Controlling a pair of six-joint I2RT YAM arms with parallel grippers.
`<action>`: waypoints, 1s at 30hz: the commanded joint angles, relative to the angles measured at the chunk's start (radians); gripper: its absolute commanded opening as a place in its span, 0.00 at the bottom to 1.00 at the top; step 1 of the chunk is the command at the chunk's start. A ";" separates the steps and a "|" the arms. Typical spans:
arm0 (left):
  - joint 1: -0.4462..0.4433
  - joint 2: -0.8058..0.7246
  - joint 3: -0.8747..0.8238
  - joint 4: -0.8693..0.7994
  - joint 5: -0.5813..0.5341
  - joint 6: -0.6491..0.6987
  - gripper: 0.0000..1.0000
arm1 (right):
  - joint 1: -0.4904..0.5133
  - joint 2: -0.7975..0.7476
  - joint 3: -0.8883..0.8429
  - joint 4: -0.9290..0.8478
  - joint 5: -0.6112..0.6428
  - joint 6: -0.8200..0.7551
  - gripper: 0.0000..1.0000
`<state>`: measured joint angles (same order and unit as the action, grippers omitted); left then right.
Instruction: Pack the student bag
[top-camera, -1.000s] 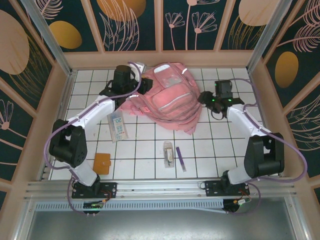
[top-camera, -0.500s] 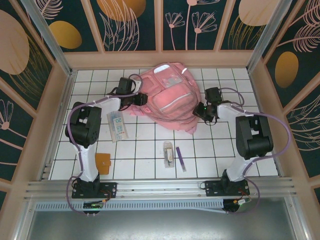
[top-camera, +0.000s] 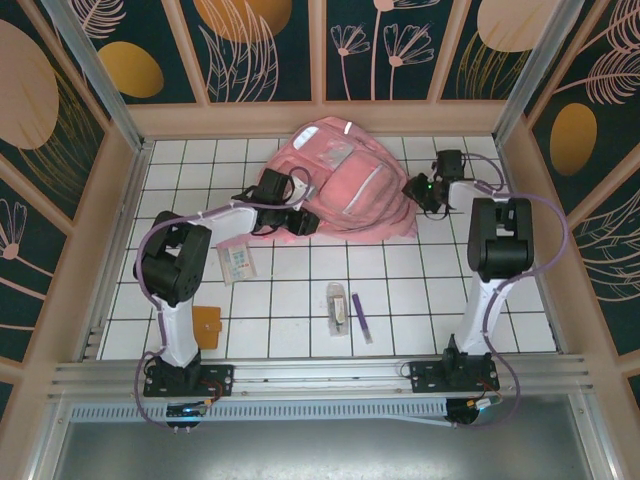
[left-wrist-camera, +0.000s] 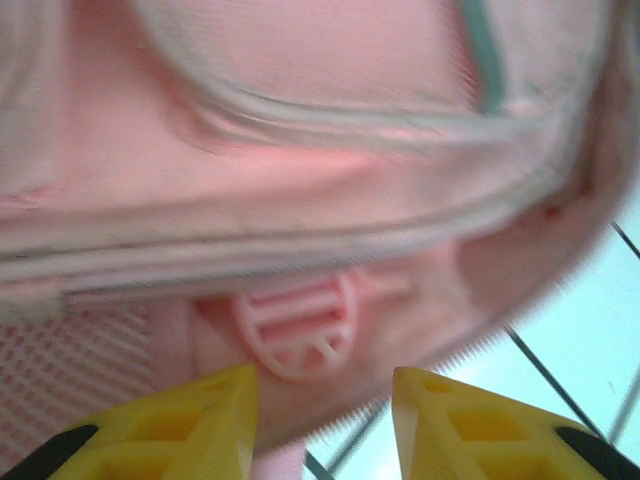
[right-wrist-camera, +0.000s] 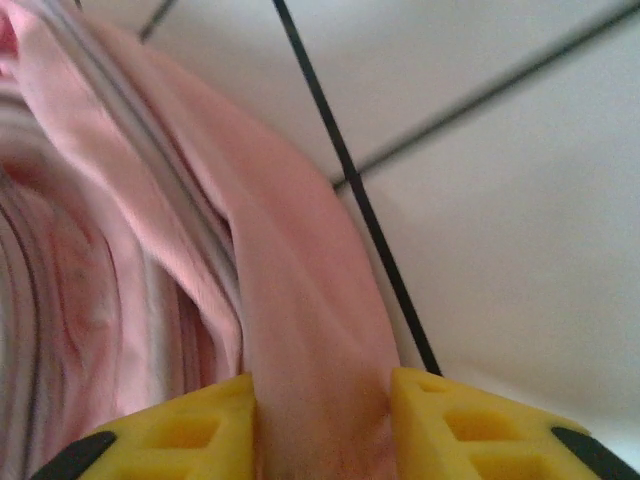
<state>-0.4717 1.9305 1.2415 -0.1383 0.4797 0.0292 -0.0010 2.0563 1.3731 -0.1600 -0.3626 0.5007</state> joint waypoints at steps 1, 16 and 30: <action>0.012 -0.116 -0.021 -0.076 0.071 0.271 0.41 | -0.033 0.028 0.108 -0.062 -0.066 -0.068 0.41; 0.119 -0.101 -0.104 0.076 -0.096 1.059 0.50 | 0.072 -0.496 -0.328 0.200 -0.102 -0.507 0.55; 0.056 0.061 -0.032 0.118 -0.132 1.106 0.23 | 0.203 -0.579 -0.425 0.160 -0.515 -1.116 0.56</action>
<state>-0.3985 1.9537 1.1759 -0.0113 0.3092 1.1332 0.1875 1.5063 0.9855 -0.0032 -0.7143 -0.4099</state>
